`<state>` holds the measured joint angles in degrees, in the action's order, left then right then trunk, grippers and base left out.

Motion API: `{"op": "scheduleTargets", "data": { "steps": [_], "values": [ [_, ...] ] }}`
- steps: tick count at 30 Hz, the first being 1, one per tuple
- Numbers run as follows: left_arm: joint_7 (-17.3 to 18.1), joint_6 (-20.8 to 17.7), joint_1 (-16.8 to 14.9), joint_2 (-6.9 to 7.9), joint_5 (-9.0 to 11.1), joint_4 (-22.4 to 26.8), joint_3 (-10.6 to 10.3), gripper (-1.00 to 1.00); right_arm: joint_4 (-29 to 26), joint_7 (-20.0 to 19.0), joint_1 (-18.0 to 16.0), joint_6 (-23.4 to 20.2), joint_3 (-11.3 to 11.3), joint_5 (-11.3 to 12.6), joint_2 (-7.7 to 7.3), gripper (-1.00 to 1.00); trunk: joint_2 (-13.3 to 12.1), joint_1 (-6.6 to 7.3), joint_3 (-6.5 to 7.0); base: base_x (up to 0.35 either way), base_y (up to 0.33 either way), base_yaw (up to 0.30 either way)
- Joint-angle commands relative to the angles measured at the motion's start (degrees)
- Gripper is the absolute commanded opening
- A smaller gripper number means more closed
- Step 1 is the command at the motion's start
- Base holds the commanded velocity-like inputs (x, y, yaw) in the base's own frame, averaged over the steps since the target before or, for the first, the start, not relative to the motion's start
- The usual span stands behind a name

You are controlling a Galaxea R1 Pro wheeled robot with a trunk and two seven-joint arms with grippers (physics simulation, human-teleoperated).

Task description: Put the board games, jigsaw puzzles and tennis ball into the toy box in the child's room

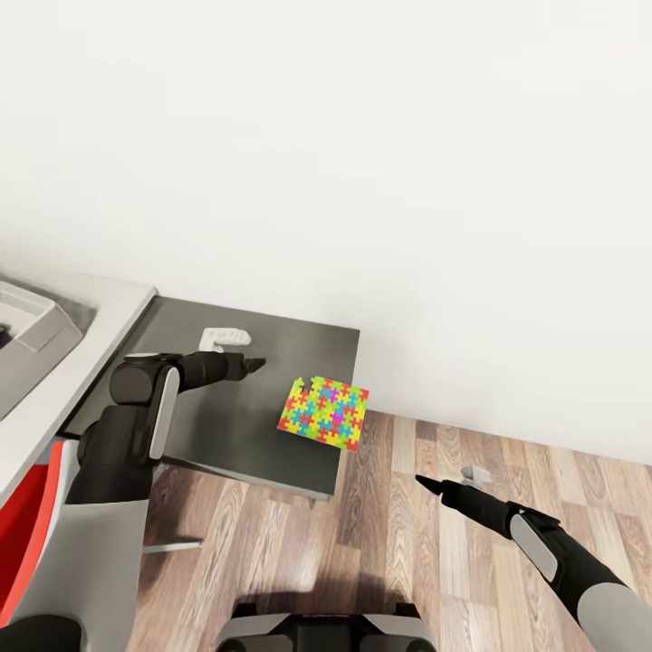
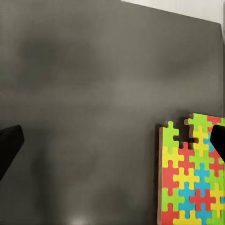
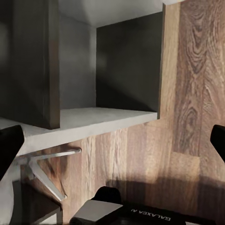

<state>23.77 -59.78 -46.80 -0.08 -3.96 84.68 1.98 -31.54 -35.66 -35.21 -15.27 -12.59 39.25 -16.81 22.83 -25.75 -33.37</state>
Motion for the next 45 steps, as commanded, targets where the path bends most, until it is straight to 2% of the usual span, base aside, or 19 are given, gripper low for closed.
{"op": "scheduleTargets", "data": {
  "steps": [1, 5, 8, 12, 18, 19, 25, 38, 45],
  "values": [
    [0.5, -0.2, 0.0, -0.01, -0.4, 0.0, 0.1, 1.00, 0.0, -0.7, 0.0, -0.6, -0.2, 0.6, -0.21, 1.00, 0.1, -0.04, 0.02, 0.000, 0.000, 0.000],
    [0.5, -0.2, 0.0, -0.01, -0.3, 0.0, 0.2, 1.00, 0.0, -4.5, 0.0, -1.3, 0.7, 0.7, -0.72, 1.00, 0.1, -0.04, 0.40, 0.000, 0.000, 0.000],
    [0.6, -0.2, 0.0, 0.00, -0.3, 0.0, 0.2, 1.00, 0.1, -6.9, 0.0, -1.5, 2.4, 0.7, -0.99, 1.00, 0.1, -0.04, 0.69, 0.000, 0.000, 0.000],
    [0.6, -0.2, 0.0, 0.00, -0.2, 0.0, 0.3, 1.00, 0.1, -12.7, 0.0, -2.3, 6.3, 0.7, -1.40, 1.00, 0.1, -0.04, 1.07, 0.000, 0.000, 0.000],
    [0.6, -0.2, 0.0, 0.00, -0.1, 0.0, 0.2, 1.00, 0.3, -18.9, 0.0, -5.4, 10.1, 0.7, -2.13, 1.00, 0.1, -0.04, 1.63, 0.000, 0.000, 0.000],
    [0.6, -0.2, 0.0, -0.04, -0.1, 0.0, 0.2, 1.00, 0.5, -20.0, 0.0, -6.2, 11.3, 0.7, -2.21, 1.00, 0.1, -0.04, 1.73, 0.000, 0.000, 0.000],
    [0.6, -0.2, 0.0, -0.04, -0.1, 0.0, 0.2, 1.00, 1.4, -21.5, 0.0, -7.0, 14.1, 0.5, -2.41, 1.00, 0.1, -0.04, 2.30, 0.000, 0.000, 0.000],
    [0.6, -0.2, 0.0, 0.08, 0.0, 0.0, 0.9, 1.00, 1.7, -22.0, 0.0, -5.9, 14.9, 0.0, -2.26, 1.00, 0.1, -0.04, 2.78, 0.000, 0.000, 0.000],
    [0.6, -0.2, 0.0, 0.01, 0.0, 0.0, 0.9, 1.00, 1.7, -22.0, 0.0, -3.0, 14.9, 0.0, -2.07, 1.00, 0.1, -0.04, 2.80, 0.000, 0.000, 0.000]
  ]
}}
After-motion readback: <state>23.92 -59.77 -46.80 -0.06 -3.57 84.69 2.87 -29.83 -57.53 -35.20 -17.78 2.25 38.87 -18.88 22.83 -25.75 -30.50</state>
